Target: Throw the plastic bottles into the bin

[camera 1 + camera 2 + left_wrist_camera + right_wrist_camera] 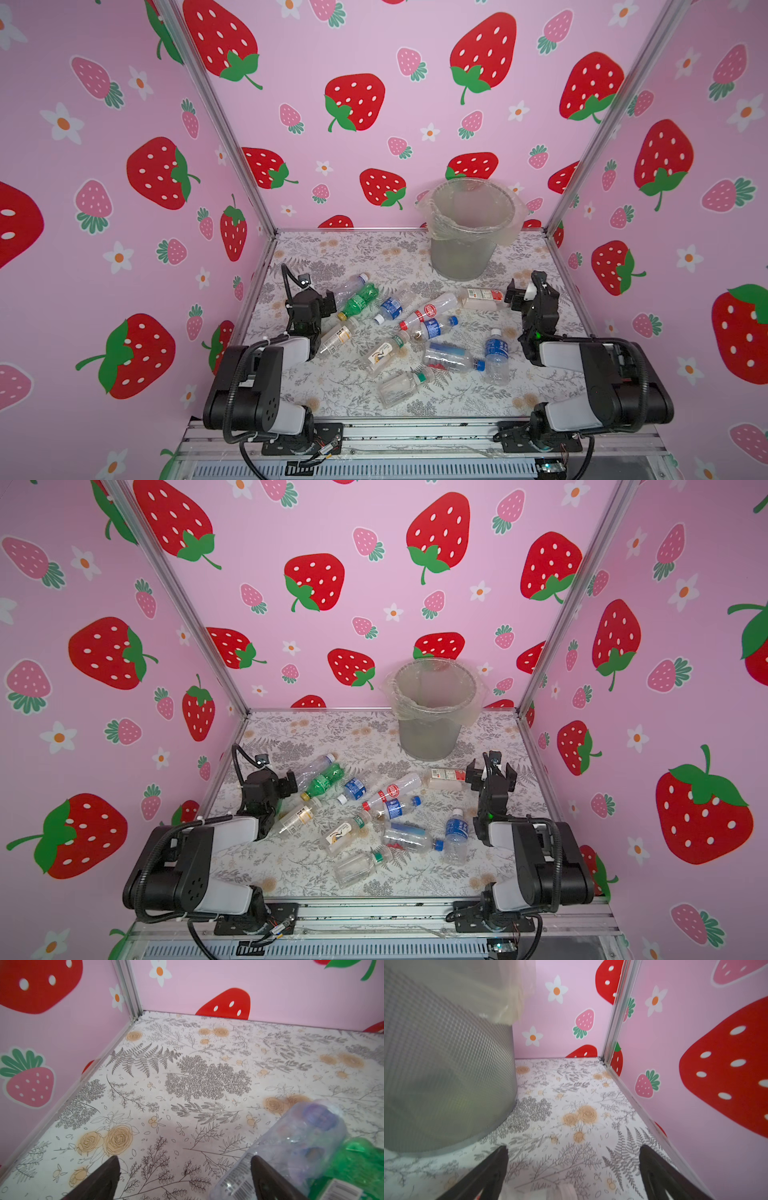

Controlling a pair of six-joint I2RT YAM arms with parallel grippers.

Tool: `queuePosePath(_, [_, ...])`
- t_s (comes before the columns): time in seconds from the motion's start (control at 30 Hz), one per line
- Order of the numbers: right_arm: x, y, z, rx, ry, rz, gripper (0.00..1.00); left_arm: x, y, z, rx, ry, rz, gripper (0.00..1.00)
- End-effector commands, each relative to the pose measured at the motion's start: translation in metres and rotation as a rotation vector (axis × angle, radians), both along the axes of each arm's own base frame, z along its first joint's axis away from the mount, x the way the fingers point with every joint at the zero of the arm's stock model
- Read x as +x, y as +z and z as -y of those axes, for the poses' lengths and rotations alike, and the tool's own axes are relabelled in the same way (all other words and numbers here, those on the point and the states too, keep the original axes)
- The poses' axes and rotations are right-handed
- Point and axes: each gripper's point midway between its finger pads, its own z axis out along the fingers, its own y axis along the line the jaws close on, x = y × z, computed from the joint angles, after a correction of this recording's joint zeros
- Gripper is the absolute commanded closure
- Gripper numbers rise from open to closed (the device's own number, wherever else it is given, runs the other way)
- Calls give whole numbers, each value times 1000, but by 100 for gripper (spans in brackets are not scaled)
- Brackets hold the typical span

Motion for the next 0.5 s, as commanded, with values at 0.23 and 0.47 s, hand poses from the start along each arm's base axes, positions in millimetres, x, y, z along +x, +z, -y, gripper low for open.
queuePosePath(0.23, [7, 35, 7, 184, -114, -171, 1, 4, 91, 4, -24, 128, 95, 1])
queuePosePath(0.47, [-7, 43, -10, 341, -72, -316, 1, -4, 123, 22, -125, 111, 70, 1])
